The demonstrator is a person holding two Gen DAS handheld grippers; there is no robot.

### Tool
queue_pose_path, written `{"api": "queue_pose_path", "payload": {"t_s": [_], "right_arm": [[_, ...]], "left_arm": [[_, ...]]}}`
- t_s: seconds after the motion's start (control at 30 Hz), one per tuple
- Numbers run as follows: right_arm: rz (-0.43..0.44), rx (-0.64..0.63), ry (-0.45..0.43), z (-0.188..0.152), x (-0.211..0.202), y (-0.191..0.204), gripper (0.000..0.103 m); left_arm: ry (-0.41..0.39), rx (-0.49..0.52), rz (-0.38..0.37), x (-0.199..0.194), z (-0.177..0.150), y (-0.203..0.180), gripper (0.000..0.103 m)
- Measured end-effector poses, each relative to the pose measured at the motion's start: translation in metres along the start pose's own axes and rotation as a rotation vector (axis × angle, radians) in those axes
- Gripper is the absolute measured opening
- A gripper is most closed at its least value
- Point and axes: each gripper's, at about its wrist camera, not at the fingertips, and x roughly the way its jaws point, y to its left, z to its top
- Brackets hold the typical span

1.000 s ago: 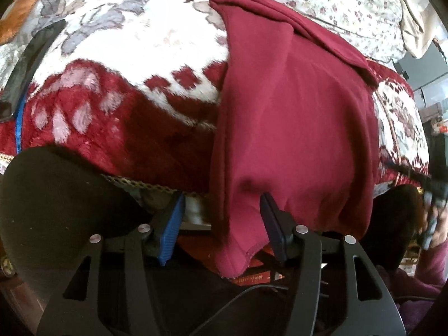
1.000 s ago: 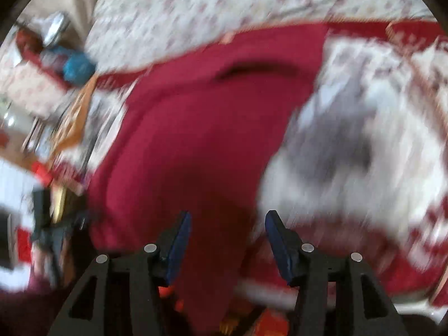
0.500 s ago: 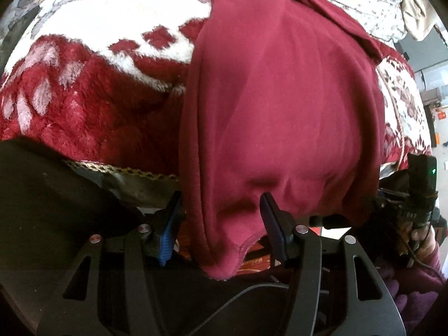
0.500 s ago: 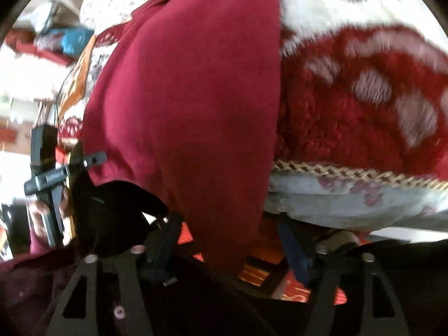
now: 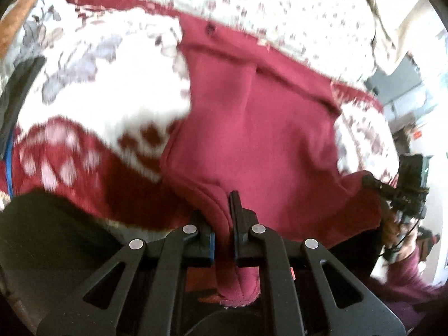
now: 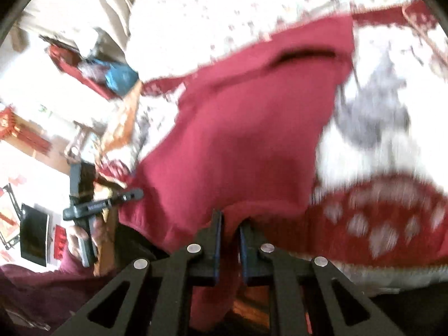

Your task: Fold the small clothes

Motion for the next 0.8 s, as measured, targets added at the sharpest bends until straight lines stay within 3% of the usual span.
{"api": "queue_pose_path", "payload": {"t_s": [0.27,0.43,0.57,0.67,0.7,0.77,0.8], "right_arm": [[0.035,-0.023,-0.239,0.069,-0.032,0.006,0.009],[0.005,0.007,-0.340,0.116,-0.035,-0.003,0.008],[-0.001,0.054,-0.257,0.127,-0.030,-0.016,0.008],[-0.035,0.048,-0.165,0.110,-0.030,-0.019,0.010],[-0.062,0.041,-0.147,0.103,-0.031,-0.019,0.020],[-0.074,0.086,-0.107,0.087,-0.033,-0.025,0.064],[-0.053,0.125,-0.087,0.079,-0.032,-0.029,0.068]], "left_arm": [[-0.194,0.042,0.001,-0.030,0.071,-0.018,0.007],[-0.227,0.026,-0.020,-0.018,0.111,-0.021,0.007],[-0.220,0.045,-0.024,-0.006,0.125,-0.027,0.007],[-0.210,0.054,-0.016,-0.002,0.127,-0.028,0.007],[-0.207,0.051,-0.016,-0.001,0.126,-0.027,0.007],[-0.204,0.044,-0.014,0.000,0.127,-0.024,0.007],[-0.204,0.041,-0.014,0.000,0.127,-0.024,0.007]]}}
